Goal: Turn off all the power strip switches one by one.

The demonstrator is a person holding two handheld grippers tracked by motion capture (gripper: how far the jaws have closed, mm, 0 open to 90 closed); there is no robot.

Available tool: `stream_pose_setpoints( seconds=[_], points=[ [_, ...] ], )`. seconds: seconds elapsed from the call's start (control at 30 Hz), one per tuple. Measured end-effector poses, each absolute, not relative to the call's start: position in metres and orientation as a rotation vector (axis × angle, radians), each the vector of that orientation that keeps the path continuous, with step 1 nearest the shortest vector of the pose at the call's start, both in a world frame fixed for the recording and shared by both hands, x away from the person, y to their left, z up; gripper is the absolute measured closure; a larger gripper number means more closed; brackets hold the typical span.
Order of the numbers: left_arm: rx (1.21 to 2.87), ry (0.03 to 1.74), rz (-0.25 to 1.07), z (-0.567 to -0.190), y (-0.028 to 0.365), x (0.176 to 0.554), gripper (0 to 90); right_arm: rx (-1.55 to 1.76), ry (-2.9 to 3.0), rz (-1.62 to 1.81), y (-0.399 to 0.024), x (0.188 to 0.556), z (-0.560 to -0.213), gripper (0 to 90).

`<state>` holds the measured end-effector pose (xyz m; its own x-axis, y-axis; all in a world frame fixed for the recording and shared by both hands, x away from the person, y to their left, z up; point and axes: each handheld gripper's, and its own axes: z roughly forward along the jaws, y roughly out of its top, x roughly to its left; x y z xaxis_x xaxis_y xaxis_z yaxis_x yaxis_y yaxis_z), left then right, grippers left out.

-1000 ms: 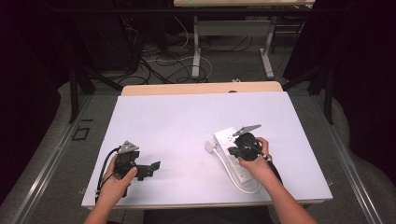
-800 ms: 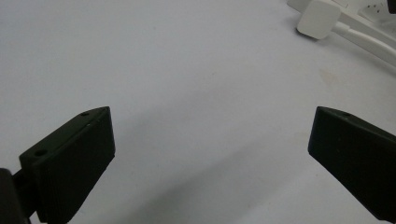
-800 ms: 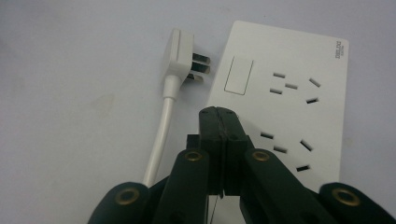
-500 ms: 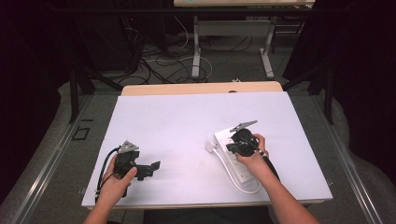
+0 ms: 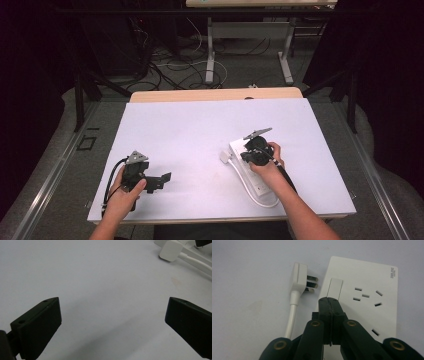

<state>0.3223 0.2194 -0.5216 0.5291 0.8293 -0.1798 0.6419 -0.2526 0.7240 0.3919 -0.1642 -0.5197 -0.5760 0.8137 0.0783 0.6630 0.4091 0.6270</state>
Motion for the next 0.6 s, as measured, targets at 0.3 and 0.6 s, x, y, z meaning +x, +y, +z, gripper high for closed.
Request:
stream_pose_setpoints(
  seconds=[0.3, 0.6],
  points=[
    [1.987, 1.193, 0.307, -0.5215, 0.2197, 0.3221, 0.6, 1.302, 2.430, 0.911, -0.1630, 0.3927, -0.5220, 90.0],
    [1.988, 1.192, 0.308, -0.5217, 0.2192, 0.3221, 0.6, 1.298, 2.425, 0.913, -0.1625, 0.3925, -0.5231, 90.0]
  ],
)
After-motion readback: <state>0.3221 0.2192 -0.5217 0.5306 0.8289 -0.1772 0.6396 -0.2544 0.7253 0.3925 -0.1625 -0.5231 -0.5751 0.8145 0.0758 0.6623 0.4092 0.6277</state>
